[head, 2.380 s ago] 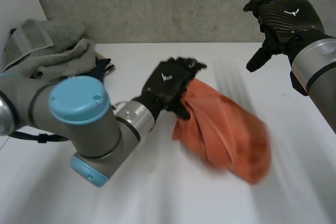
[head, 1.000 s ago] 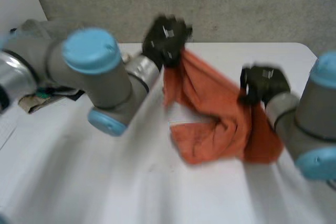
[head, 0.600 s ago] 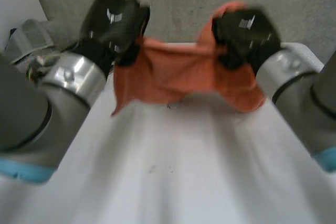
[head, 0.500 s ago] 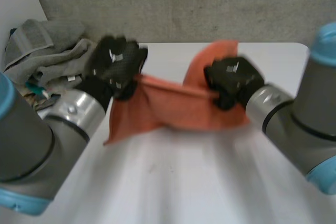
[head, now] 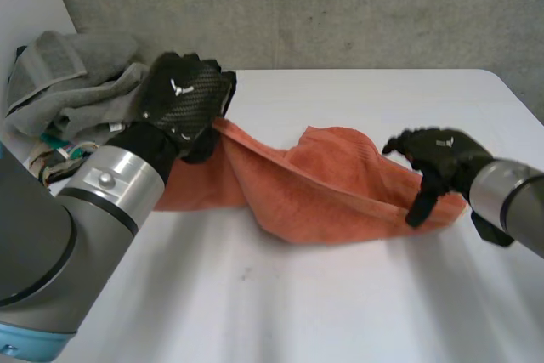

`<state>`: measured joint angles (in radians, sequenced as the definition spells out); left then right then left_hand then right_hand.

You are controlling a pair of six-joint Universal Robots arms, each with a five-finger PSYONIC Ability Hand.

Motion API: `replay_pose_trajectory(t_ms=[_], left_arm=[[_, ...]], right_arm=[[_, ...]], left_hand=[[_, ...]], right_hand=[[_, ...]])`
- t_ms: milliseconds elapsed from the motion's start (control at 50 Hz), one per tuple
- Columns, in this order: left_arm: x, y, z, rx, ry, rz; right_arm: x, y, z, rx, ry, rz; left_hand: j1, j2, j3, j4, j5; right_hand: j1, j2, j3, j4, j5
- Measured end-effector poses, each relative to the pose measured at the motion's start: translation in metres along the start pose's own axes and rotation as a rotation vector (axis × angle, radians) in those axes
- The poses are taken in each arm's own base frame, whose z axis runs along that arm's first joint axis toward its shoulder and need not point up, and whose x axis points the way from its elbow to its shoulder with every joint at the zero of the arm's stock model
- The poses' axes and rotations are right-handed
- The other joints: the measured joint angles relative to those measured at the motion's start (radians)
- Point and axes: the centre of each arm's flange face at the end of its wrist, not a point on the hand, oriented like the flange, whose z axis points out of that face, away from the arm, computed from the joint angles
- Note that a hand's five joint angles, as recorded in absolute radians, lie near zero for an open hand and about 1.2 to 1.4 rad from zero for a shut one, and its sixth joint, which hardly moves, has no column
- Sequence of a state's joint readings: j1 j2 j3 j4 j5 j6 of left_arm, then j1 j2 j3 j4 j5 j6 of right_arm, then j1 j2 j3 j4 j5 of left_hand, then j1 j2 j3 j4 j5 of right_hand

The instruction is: Fold the laundry.

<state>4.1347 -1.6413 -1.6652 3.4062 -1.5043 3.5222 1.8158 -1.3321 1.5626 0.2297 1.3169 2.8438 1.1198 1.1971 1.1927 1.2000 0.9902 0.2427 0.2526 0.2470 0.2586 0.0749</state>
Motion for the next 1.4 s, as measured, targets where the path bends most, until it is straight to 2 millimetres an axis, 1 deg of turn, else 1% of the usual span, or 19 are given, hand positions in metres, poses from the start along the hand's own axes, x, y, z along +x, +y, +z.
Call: replay_pose_trajectory(t_ms=[200, 240, 300, 320, 380, 440, 500, 520, 580, 660, 740, 820, 940, 1040, 1120, 1260, 1280, 1340, 1400], left_arm=[[-0.013, -0.021, 0.012, 0.057, -0.048, -0.002], [-0.016, -0.025, 0.014, 0.065, -0.064, -0.002], [-0.019, -0.029, 0.016, 0.071, -0.078, -0.001], [-0.020, -0.030, 0.017, 0.072, -0.081, -0.001], [-0.022, -0.032, 0.018, 0.075, -0.091, -0.001], [-0.025, -0.033, 0.018, 0.079, -0.100, 0.001], [-0.030, -0.035, 0.019, 0.084, -0.115, 0.003], [-0.031, -0.035, 0.019, 0.083, -0.119, 0.004], [-0.036, -0.035, 0.019, 0.083, -0.133, 0.006], [-0.049, -0.035, 0.016, 0.068, -0.170, 0.014], [-0.059, -0.032, 0.009, 0.029, -0.189, 0.018], [-0.065, -0.024, 0.001, -0.037, -0.192, 0.018], [-0.068, -0.006, -0.009, -0.139, -0.180, 0.013], [-0.065, 0.027, -0.006, -0.238, -0.124, -0.006], [-0.060, 0.059, 0.006, -0.313, -0.063, -0.029], [-0.066, 0.085, 0.054, -0.295, -0.037, 0.002], [-0.066, 0.085, 0.054, -0.295, -0.037, 0.002], [-0.081, 0.075, 0.089, -0.180, -0.084, 0.064], [-0.110, 0.038, 0.130, 0.051, -0.199, 0.164]], right_arm=[[-0.010, 0.039, 0.007, -0.018, -0.068, -0.013], [-0.009, 0.048, 0.022, 0.012, -0.060, -0.023], [-0.009, 0.050, 0.024, 0.015, -0.059, -0.024], [-0.008, 0.060, 0.042, 0.033, -0.049, -0.036], [-0.006, 0.067, 0.058, 0.033, -0.031, -0.046], [-0.001, 0.073, 0.071, 0.023, -0.002, -0.059], [0.008, 0.072, 0.083, 0.016, 0.057, -0.072], [0.011, 0.071, 0.084, 0.018, 0.071, -0.074], [0.019, 0.063, 0.085, 0.032, 0.113, -0.077], [0.049, 0.018, 0.065, 0.144, 0.217, -0.091], [0.071, -0.031, 0.026, 0.259, 0.265, -0.135], [0.073, -0.066, -0.016, 0.293, 0.252, -0.224], [0.067, -0.085, -0.059, 0.232, 0.233, -0.365], [0.061, -0.080, -0.073, 0.135, 0.220, -0.491], [0.053, -0.073, -0.066, 0.080, 0.187, -0.545], [0.035, -0.073, -0.014, 0.105, 0.206, -0.576], [0.035, -0.073, -0.014, 0.105, 0.206, -0.576], [0.037, -0.095, 0.012, 0.231, 0.312, -0.575], [0.049, -0.139, 0.032, 0.467, 0.500, -0.559]], left_hand=[[0.000, 0.000, 0.000, 0.000, 0.000], [0.000, 0.000, 0.000, 0.000, 0.000], [0.000, 0.000, 0.000, 0.000, 0.000], [0.000, 0.000, 0.000, 0.000, 0.000], [0.000, 0.000, 0.000, 0.000, 0.000], [0.000, 0.000, 0.000, 0.000, 0.000], [0.000, 0.000, 0.000, 0.000, 0.000], [0.000, 0.000, 0.000, 0.000, 0.000], [0.000, 0.000, 0.000, 0.000, 0.000], [0.000, 0.000, 0.000, 0.000, 0.000], [0.000, 0.000, 0.000, 0.000, 0.000], [0.000, 0.000, 0.000, 0.000, 0.000], [0.000, 0.000, 0.000, 0.000, 0.000], [0.000, 0.000, 0.000, 0.000, 0.000], [0.000, 0.000, 0.000, 0.000, 0.000], [0.000, 0.000, 0.000, 0.000, 0.000], [0.000, 0.000, 0.000, 0.000, 0.000], [0.000, 0.001, 0.001, 0.000, 0.000], [0.000, 0.002, 0.001, 0.000, 0.000]], right_hand=[[0.000, 0.000, 0.000, 0.000, 0.000], [0.000, 0.000, 0.000, 0.000, 0.000], [0.000, 0.000, 0.000, 0.000, 0.000], [0.001, 0.003, 0.002, 0.002, 0.004], [0.011, 0.011, 0.016, 0.011, 0.017], [0.218, 0.240, 0.249, 0.218, 0.221], [0.723, 0.761, 0.752, 0.739, 0.724], [0.723, 0.761, 0.752, 0.739, 0.724], [0.815, 0.893, 0.886, 0.876, 0.862], [0.820, 0.924, 0.933, 0.929, 0.899], [0.820, 0.924, 0.933, 0.929, 0.899], [0.820, 0.924, 0.933, 0.929, 0.900], [0.820, 0.924, 0.933, 0.929, 0.903], [0.820, 0.924, 0.933, 0.929, 0.903], [0.820, 0.924, 0.933, 0.929, 0.903], [0.820, 0.924, 0.933, 0.929, 0.903], [0.820, 0.924, 0.933, 0.929, 0.903], [0.820, 0.924, 0.933, 0.930, 0.903], [0.820, 0.924, 0.933, 0.930, 0.903]])
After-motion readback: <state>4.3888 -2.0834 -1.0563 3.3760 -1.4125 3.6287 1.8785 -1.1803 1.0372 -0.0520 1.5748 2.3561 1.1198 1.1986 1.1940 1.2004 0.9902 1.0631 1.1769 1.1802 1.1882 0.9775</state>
